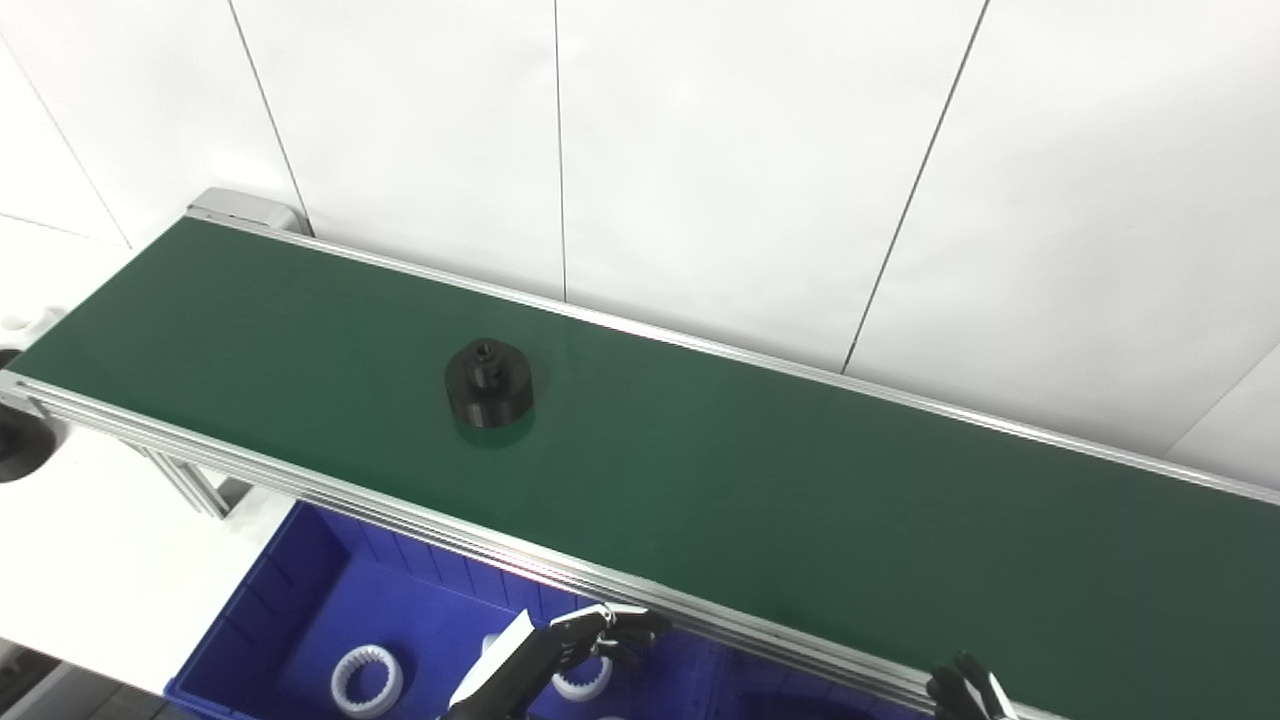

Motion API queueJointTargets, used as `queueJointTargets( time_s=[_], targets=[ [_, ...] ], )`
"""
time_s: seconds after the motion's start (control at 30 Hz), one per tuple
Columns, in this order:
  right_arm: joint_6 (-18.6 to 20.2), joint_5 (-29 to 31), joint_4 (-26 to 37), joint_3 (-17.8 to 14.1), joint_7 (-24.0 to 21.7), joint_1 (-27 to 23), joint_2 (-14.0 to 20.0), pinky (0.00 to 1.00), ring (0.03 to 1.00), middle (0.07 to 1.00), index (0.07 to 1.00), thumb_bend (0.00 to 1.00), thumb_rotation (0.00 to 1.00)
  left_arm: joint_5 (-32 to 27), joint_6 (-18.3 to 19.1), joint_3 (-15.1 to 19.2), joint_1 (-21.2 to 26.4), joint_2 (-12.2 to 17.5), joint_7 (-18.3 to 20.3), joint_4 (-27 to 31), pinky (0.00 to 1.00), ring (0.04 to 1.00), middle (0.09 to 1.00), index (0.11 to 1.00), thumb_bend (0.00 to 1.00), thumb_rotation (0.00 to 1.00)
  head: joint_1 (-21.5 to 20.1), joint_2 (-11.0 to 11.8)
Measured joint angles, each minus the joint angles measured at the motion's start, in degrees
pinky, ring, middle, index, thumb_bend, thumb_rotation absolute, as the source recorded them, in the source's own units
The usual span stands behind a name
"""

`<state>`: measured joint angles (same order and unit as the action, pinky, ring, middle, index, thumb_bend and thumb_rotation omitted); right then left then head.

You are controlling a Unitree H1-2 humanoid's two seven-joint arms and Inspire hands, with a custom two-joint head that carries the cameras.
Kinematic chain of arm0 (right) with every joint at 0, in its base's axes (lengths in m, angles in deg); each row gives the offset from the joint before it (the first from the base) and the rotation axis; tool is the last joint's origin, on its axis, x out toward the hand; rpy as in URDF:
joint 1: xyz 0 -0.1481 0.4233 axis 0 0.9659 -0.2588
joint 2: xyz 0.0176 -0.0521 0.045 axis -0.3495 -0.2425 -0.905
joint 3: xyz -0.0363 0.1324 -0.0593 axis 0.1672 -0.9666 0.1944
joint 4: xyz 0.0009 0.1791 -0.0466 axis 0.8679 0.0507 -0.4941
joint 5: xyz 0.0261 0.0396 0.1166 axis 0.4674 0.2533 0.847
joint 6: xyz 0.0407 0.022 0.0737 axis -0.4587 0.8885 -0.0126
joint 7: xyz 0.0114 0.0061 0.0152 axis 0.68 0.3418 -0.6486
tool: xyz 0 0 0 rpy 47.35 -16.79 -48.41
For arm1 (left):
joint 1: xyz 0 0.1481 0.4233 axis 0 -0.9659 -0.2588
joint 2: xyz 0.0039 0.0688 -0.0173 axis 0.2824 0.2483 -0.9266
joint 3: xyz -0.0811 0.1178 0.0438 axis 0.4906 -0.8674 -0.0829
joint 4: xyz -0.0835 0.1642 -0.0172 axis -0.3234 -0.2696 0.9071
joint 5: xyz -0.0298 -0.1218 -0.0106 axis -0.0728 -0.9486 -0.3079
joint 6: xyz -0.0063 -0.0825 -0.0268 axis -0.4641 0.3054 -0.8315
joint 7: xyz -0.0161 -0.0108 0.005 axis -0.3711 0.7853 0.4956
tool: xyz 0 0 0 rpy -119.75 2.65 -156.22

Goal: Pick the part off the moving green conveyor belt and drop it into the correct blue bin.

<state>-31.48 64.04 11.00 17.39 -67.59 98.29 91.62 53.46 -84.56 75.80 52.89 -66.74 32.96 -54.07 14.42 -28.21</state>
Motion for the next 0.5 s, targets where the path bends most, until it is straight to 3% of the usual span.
queueJointTargets(
  time_s=[0.23, 0.33, 0.5],
  targets=[
    [-0.08, 0.69, 5.85, -1.63, -0.13, -3.15, 0.34, 0.86, 0.871, 0.884, 0.921, 0.75, 0.25, -0.12, 0.00, -0.06, 0.83, -0.08, 0.01, -1.38, 0.71, 0.789, 0.811, 0.752, 0.91, 0.22, -1.40, -0.35],
    [0.42, 0.29, 8.94, -2.00, -0.95, -4.92, 0.98, 0.83, 0.844, 0.881, 0.925, 0.76, 0.30, -0.37, -0.04, -0.08, 0.91, -0.06, 0.01, -1.38, 0.71, 0.792, 0.812, 0.756, 0.91, 0.23, -4.81, -1.22],
    [6.67, -5.33, 13.10, -2.69, -3.03, -9.52, 1.25, 0.76, 0.849, 0.886, 0.926, 0.78, 0.43, -1.65, -0.05, -0.06, 1.02, 0.44, 0.24, -1.35, 0.73, 0.803, 0.822, 0.763, 0.91, 0.23, -10.37, -3.87]
  ],
)
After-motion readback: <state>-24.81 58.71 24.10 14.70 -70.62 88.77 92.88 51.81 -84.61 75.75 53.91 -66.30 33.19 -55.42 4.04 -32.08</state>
